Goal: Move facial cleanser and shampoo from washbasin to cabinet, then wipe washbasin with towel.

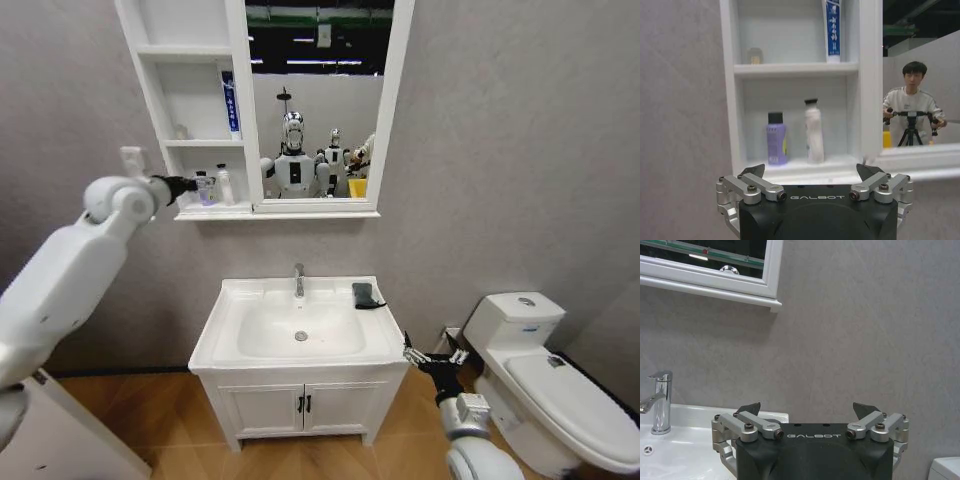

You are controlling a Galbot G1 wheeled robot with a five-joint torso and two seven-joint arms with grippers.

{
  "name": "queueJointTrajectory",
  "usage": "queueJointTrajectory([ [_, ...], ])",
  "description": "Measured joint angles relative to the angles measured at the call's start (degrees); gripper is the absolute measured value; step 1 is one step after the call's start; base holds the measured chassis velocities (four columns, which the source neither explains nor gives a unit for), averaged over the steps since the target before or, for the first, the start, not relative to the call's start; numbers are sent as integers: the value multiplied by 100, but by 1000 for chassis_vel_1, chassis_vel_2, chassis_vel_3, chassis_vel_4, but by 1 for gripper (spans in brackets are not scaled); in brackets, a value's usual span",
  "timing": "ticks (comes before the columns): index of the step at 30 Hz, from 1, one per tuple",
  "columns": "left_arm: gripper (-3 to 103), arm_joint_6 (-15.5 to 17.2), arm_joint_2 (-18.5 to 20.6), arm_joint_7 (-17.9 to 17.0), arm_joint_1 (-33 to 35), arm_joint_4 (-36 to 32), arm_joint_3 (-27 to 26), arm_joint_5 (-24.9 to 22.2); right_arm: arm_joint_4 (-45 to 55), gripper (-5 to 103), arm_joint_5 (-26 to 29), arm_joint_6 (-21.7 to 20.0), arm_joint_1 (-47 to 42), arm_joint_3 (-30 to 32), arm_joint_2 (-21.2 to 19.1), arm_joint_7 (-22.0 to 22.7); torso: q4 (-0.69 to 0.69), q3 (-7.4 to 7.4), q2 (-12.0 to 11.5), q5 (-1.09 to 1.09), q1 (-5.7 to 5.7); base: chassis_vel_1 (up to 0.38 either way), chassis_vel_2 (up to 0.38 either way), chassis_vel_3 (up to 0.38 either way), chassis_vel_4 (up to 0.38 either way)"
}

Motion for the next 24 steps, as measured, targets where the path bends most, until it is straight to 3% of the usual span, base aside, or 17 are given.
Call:
queueJointTrajectory([
  [2, 100, -471, -290, -189, 1681, -674, -820, 709, 40, 100, -32, 25, -87, 65, 84, 49, -9, 1, 0, -8, 1, 0, 0, 0, 0],
  [3, 100, -471, -290, -189, 1681, -674, -820, 709, 40, 100, -32, 25, -87, 65, 84, 49, -9, 1, 0, -8, 1, 0, 0, 0, 0],
  [5, 100, -953, -785, 59, 3235, -1197, -1604, 1615, 61, 100, -52, -8, -21, 10, 79, 76, -10, 2, -1, -4, 3, 0, 0, 0, 0],
  [6, 100, -953, -785, 59, 3235, -1197, -1604, 1615, 61, 100, -52, -8, -21, 10, 79, 76, -10, 2, -1, -4, 3, 0, 0, 0, 0],
  [7, 100, -1148, -1040, 209, 3857, -1385, -1975, 2020, 80, 100, -53, -40, 5, -18, 60, 82, -10, 2, -2, -3, 3, 0, 0, 0, 0],
  [9, 100, -1601, -1886, 750, 5202, -1697, -2839, 3079, 119, 100, -51, -102, 36, -59, 23, 82, -3, 2, -2, -2, 3, 0, 0, 0, 0],
  [10, 100, -1601, -1886, 750, 5202, -1697, -2839, 3079, 119, 100, -51, -102, 36, -59, 23, 82, -3, 2, -2, -2, 3, 0, 0, 0, 0],
  [12, 100, -2181, -3038, 1853, 6501, -1907, -3583, 4395, 138, 100, -57, -117, 7, -58, -2, 59, -1, 1, -1, -4, 2, 0, 0, 0, 0],
  [13, 100, -2319, -3442, 2182, 6904, -2007, -3762, 4675, 146, 100, -60, -114, -24, -43, -2, 55, -3, 1, -1, -2, 2, 0, 0, 0, 0],
  [14, 100, -2393, -3816, 2403, 7289, -2131, -3896, 4831, 154, 100, -60, -112, -46, -37, -4, 52, -4, 1, -1, -2, 2, 0, 0, 0, 0],
  [15, 100, -2393, -3816, 2403, 7289, -2131, -3896, 4831, 154, 100, -60, -112, -46, -37, -4, 52, -4, 1, -1, -2, 2, 0, 0, 0, 0],
  [16, 100, -2437, -4226, 2592, 7719, -2287, -4046, 4880, 160, 100, -59, -111, -52, -33, -14, 48, -4, 0, -1, -2, 2, 0, 0, 0, 0],
  [19, 100, -2552, -4897, 2844, 8295, -2593, -4241, 4987, 160, 100, -57, -111, -40, -52, -37, 30, -3, 1, -1, 1, 1, 0, 0, 0, 0],
  [24, 100, -2546, -5145, 2779, 8311, -2670, -4286, 5145, 162, 100, -57, -112, -32, -96, -41, 25, -8, 2, -1, -2, 2, 0, 0, 0, 0],
])
